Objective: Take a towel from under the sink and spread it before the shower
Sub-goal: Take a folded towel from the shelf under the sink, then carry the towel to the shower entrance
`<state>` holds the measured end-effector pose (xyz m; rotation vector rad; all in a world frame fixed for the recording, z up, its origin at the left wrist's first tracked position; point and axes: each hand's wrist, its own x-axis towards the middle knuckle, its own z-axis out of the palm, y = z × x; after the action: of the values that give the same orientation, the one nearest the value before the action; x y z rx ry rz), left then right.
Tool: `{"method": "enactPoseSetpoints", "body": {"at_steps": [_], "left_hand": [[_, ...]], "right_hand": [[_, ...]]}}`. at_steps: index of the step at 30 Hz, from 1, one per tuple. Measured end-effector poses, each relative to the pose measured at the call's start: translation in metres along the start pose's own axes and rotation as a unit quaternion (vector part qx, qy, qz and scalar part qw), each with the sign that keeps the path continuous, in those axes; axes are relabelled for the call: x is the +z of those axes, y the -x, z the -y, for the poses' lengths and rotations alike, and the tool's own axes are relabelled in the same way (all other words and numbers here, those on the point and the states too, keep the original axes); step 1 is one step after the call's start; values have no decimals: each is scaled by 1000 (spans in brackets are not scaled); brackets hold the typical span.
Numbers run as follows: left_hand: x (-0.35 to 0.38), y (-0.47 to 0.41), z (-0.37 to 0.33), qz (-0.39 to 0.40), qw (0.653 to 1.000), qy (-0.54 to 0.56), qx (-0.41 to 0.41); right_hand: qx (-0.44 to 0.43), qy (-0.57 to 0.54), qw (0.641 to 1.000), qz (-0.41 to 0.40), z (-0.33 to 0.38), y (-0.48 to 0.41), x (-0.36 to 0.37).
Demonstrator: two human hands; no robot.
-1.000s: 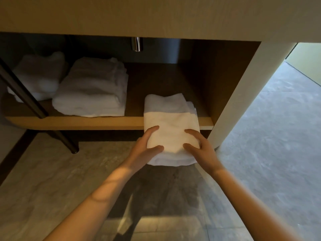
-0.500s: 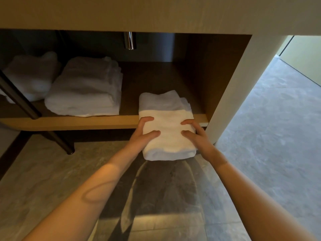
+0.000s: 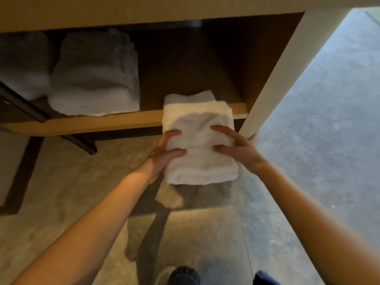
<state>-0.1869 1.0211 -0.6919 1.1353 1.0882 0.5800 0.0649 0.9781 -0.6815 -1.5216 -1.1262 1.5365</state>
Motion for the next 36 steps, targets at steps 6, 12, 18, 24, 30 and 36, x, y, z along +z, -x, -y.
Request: {"method": "enactPoseSetpoints", "body": {"at_steps": [6,12,18,24,30,36], "left_hand": [[16,77,-46,-48,996,-34,-70],[35,185,-143,-5,995,4,-101],[59,310,-264,-4,993,29,-114],[87,417,-392,-34,996,-7,-81],[114,482,-526,-16,999,-1,28],[134,513,-627,-43,986,-48,156]], "right_hand": [[56,8,997,-53,39,78,25],[114,-2,991,-64,130,186,44],[87,-16,994,-61,248,313,51],[31,-21,997,-61,377,425,45],[-81,-31,992,-91,506,504,22],[-200,-9,970,-136,597,540,0]]}}
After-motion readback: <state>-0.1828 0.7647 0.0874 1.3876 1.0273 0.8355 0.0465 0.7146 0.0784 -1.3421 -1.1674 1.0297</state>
